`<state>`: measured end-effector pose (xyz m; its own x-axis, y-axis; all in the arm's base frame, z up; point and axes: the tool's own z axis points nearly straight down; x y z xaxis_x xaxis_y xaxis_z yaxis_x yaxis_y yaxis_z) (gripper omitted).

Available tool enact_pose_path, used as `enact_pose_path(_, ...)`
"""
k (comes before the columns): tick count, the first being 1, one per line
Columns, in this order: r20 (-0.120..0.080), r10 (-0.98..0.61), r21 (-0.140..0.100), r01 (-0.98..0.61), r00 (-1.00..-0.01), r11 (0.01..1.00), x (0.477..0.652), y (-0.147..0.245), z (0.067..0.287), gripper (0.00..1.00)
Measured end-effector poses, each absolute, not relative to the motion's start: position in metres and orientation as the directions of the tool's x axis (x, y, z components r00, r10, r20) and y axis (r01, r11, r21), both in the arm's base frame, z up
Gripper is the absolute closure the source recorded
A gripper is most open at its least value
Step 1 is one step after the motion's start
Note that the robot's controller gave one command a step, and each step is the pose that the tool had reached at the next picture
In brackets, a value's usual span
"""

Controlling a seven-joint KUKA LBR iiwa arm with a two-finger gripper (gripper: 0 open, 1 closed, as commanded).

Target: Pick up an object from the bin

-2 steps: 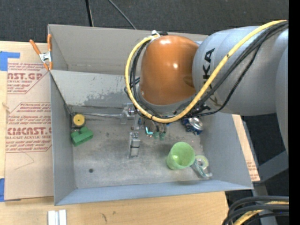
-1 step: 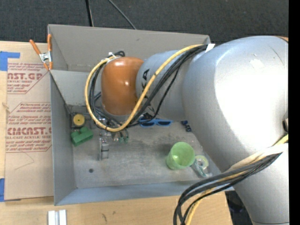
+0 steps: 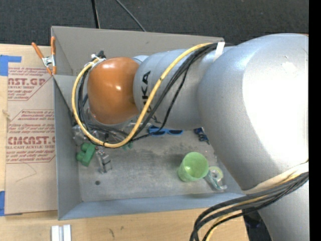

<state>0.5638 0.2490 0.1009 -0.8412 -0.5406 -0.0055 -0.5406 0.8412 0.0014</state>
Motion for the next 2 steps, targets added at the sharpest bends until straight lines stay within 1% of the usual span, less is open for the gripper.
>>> enact_pose_path(1,-0.003,-0.588,0.000,-0.588,-0.809,0.809,0.573,0.235,0.107,0.00)
enact_pose_path(2,-0.001,-0.665,-0.001,-0.665,-0.747,0.747,0.571,0.245,0.069,0.00)
